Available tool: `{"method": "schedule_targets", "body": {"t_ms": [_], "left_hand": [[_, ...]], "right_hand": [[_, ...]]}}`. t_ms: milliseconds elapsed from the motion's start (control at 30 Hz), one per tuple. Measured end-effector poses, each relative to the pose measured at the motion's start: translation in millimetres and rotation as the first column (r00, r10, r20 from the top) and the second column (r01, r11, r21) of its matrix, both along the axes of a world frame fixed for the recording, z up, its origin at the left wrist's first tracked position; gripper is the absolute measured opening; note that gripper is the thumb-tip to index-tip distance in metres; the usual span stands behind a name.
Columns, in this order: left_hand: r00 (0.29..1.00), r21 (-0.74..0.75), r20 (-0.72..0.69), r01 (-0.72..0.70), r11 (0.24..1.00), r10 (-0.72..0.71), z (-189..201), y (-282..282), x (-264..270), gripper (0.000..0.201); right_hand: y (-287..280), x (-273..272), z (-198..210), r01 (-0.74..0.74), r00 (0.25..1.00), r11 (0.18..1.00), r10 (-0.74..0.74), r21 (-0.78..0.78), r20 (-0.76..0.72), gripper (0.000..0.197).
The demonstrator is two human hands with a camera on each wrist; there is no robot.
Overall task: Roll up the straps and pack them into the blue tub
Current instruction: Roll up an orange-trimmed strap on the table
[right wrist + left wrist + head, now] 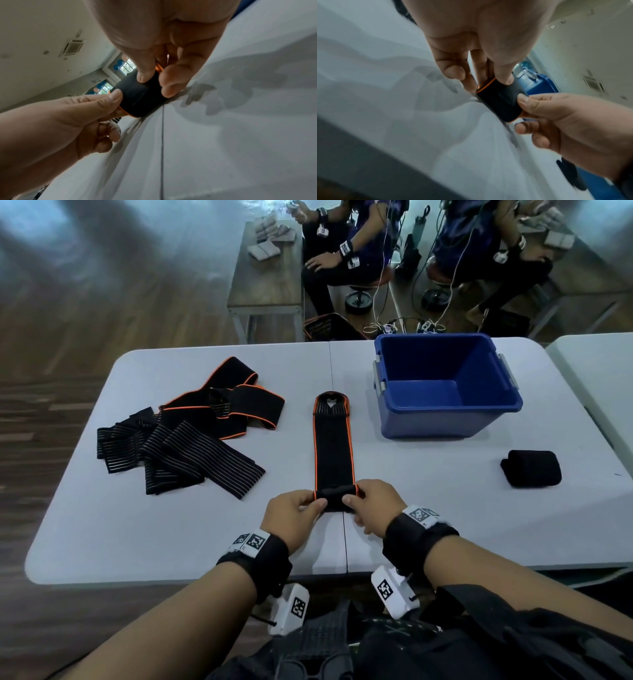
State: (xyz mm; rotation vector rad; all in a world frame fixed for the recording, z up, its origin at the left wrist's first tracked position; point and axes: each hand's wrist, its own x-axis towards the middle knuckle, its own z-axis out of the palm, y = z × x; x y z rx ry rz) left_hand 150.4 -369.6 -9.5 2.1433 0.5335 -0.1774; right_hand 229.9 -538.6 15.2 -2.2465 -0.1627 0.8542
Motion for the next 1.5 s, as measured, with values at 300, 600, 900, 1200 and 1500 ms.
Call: {"method": "schedule_targets", "body": {"t_ms": [300,600,900,1200,1500], "left_hand": [[0.999,0.012,-0.039,0.012,1.0,-0.012,-2.7,7.6,19.7,0.036],[0.981,0.017,-0.185,0.061,0.998,-0.056,0.1,10.2,27.3,0.044],[0.998,0.168,-0.062,0.027,0.985,-0.017,7.2,10.5,23.1,0.029],[0.915,0.544,-0.032,0.354,0.76,-0.403,-5.6,7.5,11.8,0.016],[0.938,0.396,-0.068,0.337,0.854,-0.339,-12.8,13.7,3.0,0.048]], "right_hand": [[10.4,3.3,2.0,0.197,0.971,0.98,-0.194,0.008,-0.14,0.023],[10.5,7.2,-2.9,0.122,0.991,0.982,-0.129,-0.141,-0.046,0.038],[8.6,11.7,2.8,-0.02,0.989,0.989,0.04,-0.146,0.14,0.031],[3.3,-3.3,-5.4,-0.277,0.921,0.919,0.338,-0.282,0.195,0.049],[-5.1,5.0,-14.3,-0.267,0.929,0.928,0.32,-0.258,0.188,0.044]]}}
